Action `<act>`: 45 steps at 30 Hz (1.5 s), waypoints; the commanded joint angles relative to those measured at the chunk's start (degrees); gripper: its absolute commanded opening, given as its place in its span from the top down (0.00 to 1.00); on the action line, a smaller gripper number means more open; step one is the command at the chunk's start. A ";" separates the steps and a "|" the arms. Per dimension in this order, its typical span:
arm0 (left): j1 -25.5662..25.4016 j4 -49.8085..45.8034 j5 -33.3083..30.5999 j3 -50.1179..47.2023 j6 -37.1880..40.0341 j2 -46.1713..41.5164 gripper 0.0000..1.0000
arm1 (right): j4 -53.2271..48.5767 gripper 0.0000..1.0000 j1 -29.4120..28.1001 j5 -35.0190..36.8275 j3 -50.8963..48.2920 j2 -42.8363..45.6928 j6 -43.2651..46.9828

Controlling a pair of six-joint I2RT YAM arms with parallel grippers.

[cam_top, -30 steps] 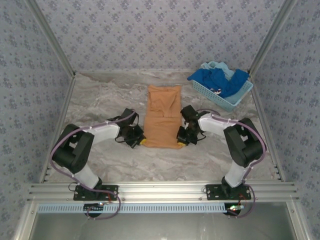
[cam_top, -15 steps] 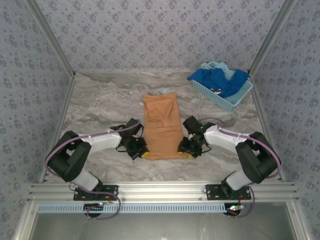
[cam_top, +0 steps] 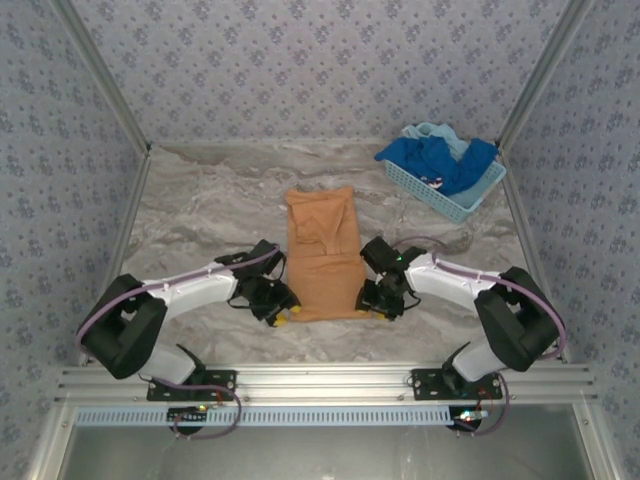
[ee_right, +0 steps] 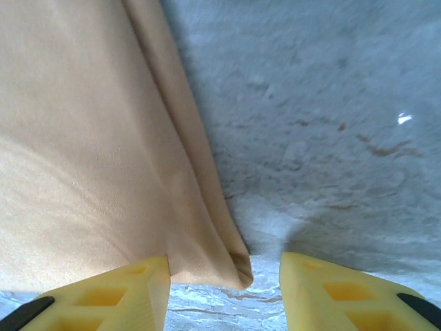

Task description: Fold and stack the t-shirts

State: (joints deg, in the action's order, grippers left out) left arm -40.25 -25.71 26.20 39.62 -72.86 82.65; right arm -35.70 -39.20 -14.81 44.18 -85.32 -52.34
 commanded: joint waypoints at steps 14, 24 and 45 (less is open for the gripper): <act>-2.97 2.62 -2.45 5.30 -2.76 9.02 0.82 | -0.73 0.67 -1.04 2.77 4.40 -5.85 1.53; -3.00 -3.30 -4.49 7.80 0.77 6.59 1.00 | -0.03 1.00 -1.40 3.64 4.97 -3.15 2.03; -0.08 -9.80 -7.05 13.56 0.21 -14.68 1.00 | -14.92 1.00 -1.87 -0.16 15.18 12.96 -2.00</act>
State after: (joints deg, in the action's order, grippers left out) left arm -42.46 -33.06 20.53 49.98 -70.61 68.55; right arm -46.19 -43.09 -15.77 55.24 -72.84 -53.21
